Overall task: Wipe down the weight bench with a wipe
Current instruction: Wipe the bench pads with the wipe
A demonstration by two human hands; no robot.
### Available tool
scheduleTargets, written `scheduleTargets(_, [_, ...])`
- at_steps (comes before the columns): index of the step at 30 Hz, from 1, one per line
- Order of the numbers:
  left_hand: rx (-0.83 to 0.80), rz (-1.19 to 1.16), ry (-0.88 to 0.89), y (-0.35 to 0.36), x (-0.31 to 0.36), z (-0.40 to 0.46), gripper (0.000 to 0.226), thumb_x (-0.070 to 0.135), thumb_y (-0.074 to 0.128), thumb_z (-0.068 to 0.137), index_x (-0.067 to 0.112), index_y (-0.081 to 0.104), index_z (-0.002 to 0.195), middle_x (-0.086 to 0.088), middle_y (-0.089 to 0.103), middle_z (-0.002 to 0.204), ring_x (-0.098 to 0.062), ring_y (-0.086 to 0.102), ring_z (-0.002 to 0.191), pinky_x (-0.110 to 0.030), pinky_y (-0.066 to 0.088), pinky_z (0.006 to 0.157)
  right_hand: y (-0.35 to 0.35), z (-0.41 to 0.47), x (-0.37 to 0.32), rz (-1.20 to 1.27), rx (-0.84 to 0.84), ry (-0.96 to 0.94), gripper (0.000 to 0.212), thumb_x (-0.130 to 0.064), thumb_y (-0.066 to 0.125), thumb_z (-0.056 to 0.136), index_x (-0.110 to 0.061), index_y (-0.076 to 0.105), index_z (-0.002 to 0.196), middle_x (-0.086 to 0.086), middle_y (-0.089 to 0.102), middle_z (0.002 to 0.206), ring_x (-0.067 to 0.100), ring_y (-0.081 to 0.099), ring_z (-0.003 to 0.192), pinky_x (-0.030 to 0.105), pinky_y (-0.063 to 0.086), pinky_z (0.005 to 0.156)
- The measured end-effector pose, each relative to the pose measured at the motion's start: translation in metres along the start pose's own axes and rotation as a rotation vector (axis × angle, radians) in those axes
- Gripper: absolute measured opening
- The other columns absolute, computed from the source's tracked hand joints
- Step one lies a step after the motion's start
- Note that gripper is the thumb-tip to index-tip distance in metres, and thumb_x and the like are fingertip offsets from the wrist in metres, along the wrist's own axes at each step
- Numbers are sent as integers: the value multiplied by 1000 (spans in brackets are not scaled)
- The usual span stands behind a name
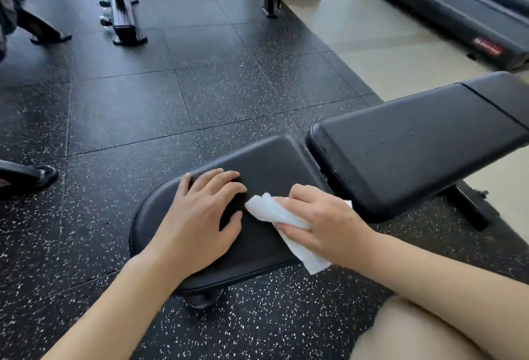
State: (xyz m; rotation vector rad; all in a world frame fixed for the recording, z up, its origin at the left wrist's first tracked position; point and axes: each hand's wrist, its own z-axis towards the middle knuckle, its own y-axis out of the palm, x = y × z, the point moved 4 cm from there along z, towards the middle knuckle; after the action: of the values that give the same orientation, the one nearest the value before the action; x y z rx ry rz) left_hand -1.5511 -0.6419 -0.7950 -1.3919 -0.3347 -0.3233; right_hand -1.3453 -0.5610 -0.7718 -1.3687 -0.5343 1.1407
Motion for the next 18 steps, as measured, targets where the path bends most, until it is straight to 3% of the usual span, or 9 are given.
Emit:
scheduleTargets(3, [15,32,2,7,4,1,44,45,51,93,30,64,132,11,54,151,-19,44,147,-59,31,119,-17,-36,40,22,63,80,35,-34,65,99,-19,67,130,-4,52,93,16,53,84,31,48,79])
scheduleTargets(6, [32,38,1,10,3,2,42,45,54,92,30,64,130,12,53,150,-18,46,144,-56,31,119,-9,-38,55,24,122,37,32,-33,66,99,-15,70,126,-2,53,90,18,54,81,32,49,77])
scheduleTargets(10, [42,34,-2,11,5,3,41,42,58,90,29,65,129,12,54,149,-19,48,142,-54,30,120,-2,29,79,70,212,137,26,-38,65,97,-21,73,115,-7,50,88,16,56,80,36,49,71])
scheduleTargets(15, [43,27,-28,9,10,2,43,42,56,90,27,67,129,11,55,149,-20,49,142,-58,34,117,17,140,111,55,183,348,32,-41,59,98,-12,69,91,-3,49,89,26,60,89,35,35,70])
scheduleTargets(18, [43,14,-41,8,11,0,44,44,55,92,28,67,131,13,54,151,-16,46,145,-57,32,120,20,141,113,149,210,410,31,-41,60,98,-12,71,92,1,53,90,26,58,89,39,44,76])
